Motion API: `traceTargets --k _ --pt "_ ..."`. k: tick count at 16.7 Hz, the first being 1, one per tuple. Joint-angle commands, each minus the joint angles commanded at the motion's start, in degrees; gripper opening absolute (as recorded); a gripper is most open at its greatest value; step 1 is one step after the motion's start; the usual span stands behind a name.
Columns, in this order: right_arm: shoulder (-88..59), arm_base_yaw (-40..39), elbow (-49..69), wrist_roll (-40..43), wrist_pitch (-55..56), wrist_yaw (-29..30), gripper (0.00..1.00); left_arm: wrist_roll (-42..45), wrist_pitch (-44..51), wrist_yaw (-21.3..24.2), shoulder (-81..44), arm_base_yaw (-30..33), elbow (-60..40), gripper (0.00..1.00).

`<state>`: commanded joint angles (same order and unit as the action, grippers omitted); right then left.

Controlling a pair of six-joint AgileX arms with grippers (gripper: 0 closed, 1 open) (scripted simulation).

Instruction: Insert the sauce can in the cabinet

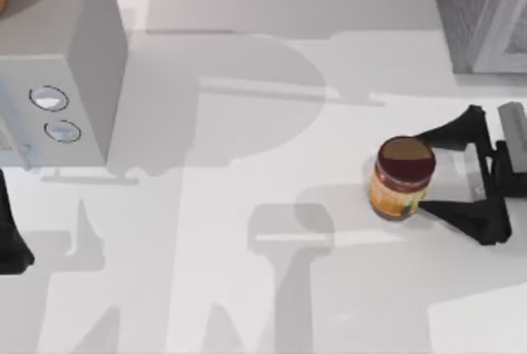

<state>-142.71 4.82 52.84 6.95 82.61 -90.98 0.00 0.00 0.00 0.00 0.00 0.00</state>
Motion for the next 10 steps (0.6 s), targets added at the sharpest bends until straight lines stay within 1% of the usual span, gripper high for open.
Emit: traceTargets --k 3,10 --pt "-0.4 -1.8 0.0 -1.8 2.5 0.2 1.0 0.0 0.0 0.0 0.0 0.0 0.0 1.0" --pt "-2.0 -6.3 -0.5 -9.1 12.0 4.8 1.0 0.0 0.0 0.0 0.0 0.0 0.0 1.0"
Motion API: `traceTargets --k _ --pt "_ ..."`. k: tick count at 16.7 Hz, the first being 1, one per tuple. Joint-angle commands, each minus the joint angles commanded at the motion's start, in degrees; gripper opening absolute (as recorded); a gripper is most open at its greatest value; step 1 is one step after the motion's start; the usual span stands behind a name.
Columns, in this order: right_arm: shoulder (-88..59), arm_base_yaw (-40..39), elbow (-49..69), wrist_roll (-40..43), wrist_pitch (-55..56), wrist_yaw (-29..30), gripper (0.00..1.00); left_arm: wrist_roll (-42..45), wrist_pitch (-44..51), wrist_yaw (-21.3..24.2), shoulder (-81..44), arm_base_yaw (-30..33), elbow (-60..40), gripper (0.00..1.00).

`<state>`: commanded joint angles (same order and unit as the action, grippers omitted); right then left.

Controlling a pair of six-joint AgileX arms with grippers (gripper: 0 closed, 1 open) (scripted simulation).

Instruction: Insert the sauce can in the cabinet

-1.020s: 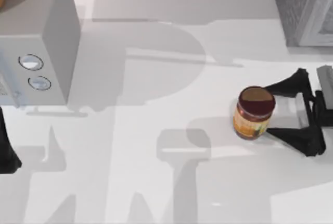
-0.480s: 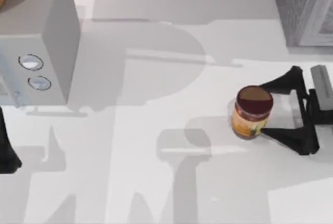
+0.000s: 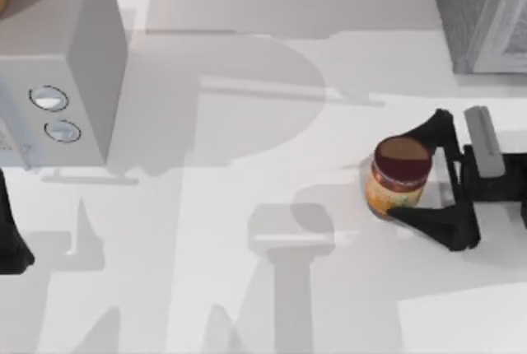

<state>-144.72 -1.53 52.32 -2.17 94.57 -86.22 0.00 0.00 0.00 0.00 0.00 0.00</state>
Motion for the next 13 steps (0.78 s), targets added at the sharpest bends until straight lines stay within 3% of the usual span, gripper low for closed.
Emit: traceTargets --k 10,13 --pt "-0.8 -2.4 -0.4 -3.6 4.7 2.4 1.0 0.0 0.0 0.0 0.0 0.0 0.0 1.0" --pt "-0.8 -2.4 -0.4 -3.6 4.7 2.4 0.77 0.0 0.0 0.0 0.0 0.0 0.0 1.0"
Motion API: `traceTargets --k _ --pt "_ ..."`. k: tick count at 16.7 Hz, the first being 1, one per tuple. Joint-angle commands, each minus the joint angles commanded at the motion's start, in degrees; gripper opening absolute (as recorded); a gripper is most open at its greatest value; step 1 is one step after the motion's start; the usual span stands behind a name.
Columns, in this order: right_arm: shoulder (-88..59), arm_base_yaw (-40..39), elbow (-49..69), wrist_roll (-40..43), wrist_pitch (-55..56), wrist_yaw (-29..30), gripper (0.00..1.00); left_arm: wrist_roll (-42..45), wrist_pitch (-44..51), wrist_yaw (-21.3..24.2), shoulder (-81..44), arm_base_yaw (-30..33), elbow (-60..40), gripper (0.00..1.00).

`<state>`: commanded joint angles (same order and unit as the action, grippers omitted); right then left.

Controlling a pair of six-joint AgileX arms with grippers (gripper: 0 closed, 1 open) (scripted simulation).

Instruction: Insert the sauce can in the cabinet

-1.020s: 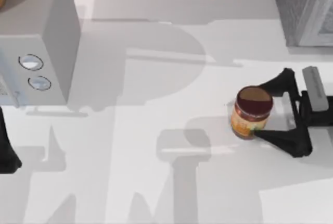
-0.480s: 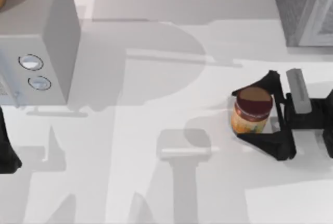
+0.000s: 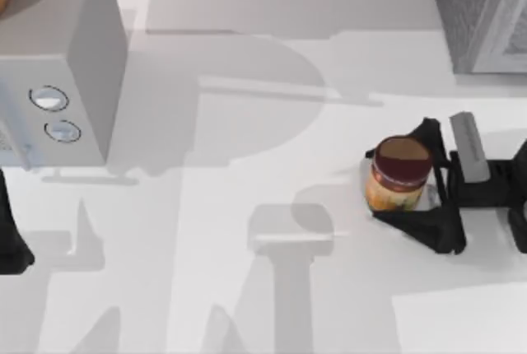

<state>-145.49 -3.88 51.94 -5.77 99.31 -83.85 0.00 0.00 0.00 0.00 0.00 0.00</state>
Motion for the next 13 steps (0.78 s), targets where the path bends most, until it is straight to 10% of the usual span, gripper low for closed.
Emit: traceTargets --k 10,13 --pt "0.0 0.0 0.0 0.0 0.0 0.0 0.02 0.0 0.0 0.0 0.0 0.0 0.0 1.0" --pt "0.0 0.0 0.0 0.0 0.0 0.0 0.0 0.0 0.0 0.0 0.0 0.0 0.0 1.0"
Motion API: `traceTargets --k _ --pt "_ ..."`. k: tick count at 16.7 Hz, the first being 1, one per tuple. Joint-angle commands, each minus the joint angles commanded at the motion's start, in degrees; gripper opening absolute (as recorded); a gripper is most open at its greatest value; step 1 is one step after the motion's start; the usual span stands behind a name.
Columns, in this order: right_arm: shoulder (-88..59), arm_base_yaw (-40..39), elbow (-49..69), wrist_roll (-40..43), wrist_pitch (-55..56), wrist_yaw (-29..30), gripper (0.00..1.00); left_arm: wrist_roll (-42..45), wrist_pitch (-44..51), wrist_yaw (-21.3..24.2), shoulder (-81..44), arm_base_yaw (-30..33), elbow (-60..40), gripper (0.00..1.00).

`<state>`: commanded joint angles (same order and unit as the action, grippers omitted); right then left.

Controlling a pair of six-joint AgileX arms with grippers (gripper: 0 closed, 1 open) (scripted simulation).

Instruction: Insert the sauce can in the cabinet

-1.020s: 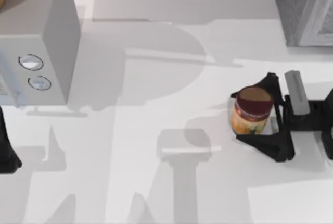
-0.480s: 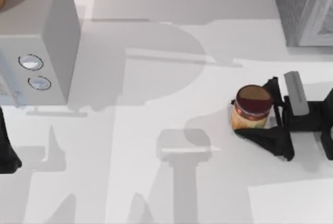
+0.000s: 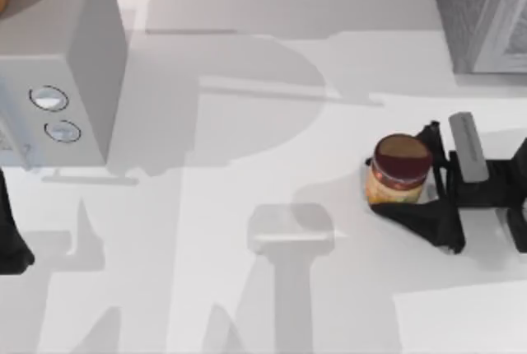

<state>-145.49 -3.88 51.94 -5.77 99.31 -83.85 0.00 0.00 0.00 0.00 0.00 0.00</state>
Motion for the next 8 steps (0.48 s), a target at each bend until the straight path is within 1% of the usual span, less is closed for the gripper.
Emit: traceTargets --k 8 --pt "-1.0 0.1 1.1 -0.2 -1.1 -0.1 0.0 0.0 0.0 0.0 0.0 0.0 0.0 1.0"
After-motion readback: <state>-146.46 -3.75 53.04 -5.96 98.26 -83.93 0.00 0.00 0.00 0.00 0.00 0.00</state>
